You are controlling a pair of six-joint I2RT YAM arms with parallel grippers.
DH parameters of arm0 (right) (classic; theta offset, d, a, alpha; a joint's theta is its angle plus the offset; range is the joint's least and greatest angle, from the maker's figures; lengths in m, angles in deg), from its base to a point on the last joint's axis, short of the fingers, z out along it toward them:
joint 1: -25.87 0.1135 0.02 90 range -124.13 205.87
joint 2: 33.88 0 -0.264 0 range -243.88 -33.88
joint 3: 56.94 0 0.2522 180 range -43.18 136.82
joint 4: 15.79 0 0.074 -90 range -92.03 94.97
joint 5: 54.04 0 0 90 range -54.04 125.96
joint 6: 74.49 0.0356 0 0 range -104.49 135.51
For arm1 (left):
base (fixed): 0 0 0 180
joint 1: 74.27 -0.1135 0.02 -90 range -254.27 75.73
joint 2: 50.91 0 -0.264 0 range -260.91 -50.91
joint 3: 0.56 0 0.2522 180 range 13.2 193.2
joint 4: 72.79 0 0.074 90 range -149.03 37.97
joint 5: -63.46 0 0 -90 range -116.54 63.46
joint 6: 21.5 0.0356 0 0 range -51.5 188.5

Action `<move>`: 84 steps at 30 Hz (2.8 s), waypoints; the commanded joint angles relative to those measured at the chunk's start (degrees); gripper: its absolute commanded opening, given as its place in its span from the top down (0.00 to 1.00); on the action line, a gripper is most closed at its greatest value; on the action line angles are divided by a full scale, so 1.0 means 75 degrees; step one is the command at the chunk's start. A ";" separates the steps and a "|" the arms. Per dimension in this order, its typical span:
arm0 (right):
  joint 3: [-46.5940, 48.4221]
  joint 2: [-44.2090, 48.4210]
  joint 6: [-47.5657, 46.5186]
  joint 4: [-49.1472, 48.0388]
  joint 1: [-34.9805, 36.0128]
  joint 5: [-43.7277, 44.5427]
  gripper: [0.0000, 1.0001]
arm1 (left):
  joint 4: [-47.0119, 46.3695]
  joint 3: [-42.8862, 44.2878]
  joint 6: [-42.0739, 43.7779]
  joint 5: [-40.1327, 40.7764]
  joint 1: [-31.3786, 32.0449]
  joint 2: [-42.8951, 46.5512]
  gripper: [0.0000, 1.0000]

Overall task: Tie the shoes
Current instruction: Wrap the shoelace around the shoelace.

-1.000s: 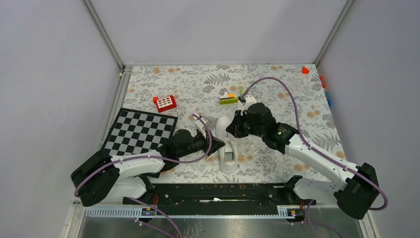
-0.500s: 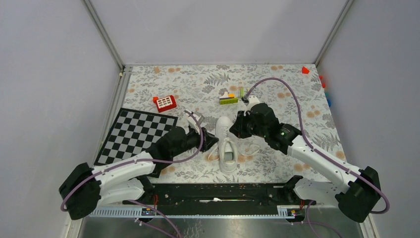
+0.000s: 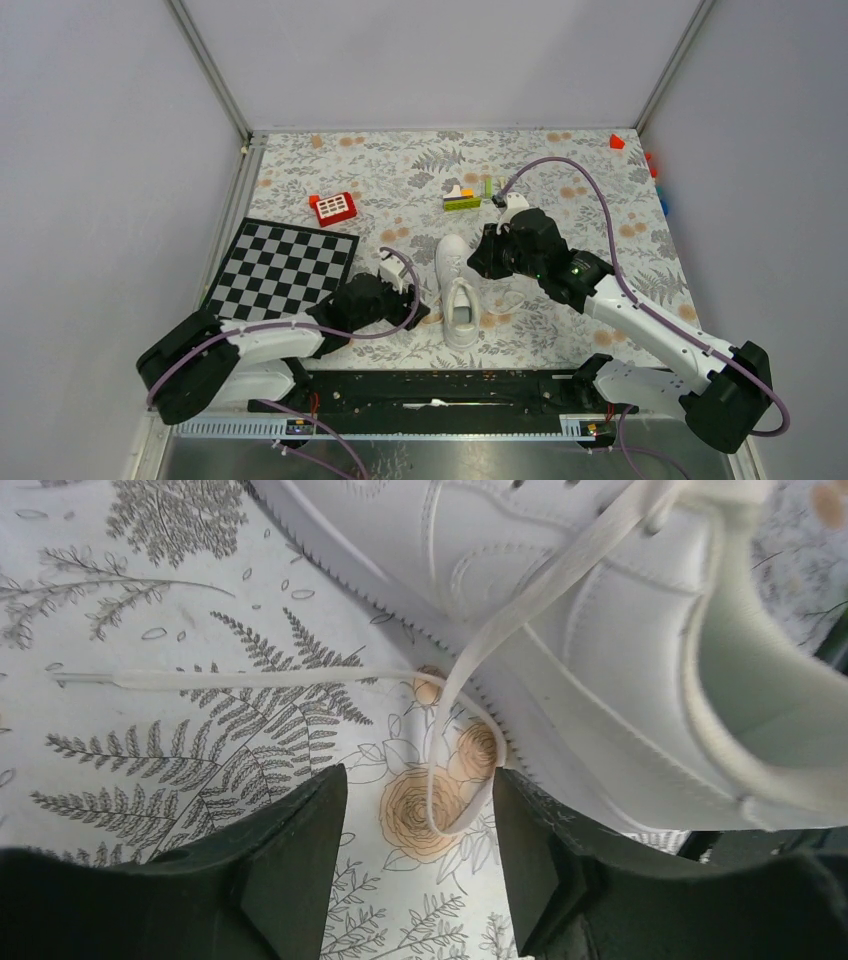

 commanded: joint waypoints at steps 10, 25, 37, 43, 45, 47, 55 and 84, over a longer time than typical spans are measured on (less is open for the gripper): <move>0.0076 0.0107 -0.0086 0.0188 -0.0075 0.0069 0.81 | -0.2428 0.0302 0.0373 -0.0567 0.0014 -0.1820 0.43; 0.0133 0.0121 -0.0085 0.0214 -0.0141 0.0078 0.81 | -0.2278 0.0836 0.0294 -0.1330 0.0021 -0.2324 0.85; 0.0434 0.0043 -0.0520 0.0358 -0.0173 -0.0219 0.75 | -0.1175 0.0716 0.0324 -0.0137 0.0011 -0.0709 1.00; 0.1123 -0.0544 -0.1386 0.0566 -0.0179 -0.1112 0.59 | -0.0872 0.0812 0.0363 0.0250 0.0016 0.0133 1.00; 0.1359 -0.0767 -0.1672 0.0643 -0.0180 -0.1409 0.56 | -0.0768 0.0905 0.0418 0.0276 0.0019 0.0271 1.00; 0.1524 -0.0944 -0.2067 0.0635 -0.0181 -0.1794 0.54 | -0.0723 0.0999 0.0434 0.0261 0.0014 0.0323 1.00; 0.2041 -0.1745 -0.3463 0.1420 -0.0175 -0.2659 0.52 | -0.0733 0.1288 0.0323 0.0087 0.0010 -0.0108 1.00; 0.1753 -0.2730 -0.4068 0.0296 0.0402 -0.2375 0.63 | -0.0733 0.1387 0.0376 0.0211 0.0004 0.0008 1.00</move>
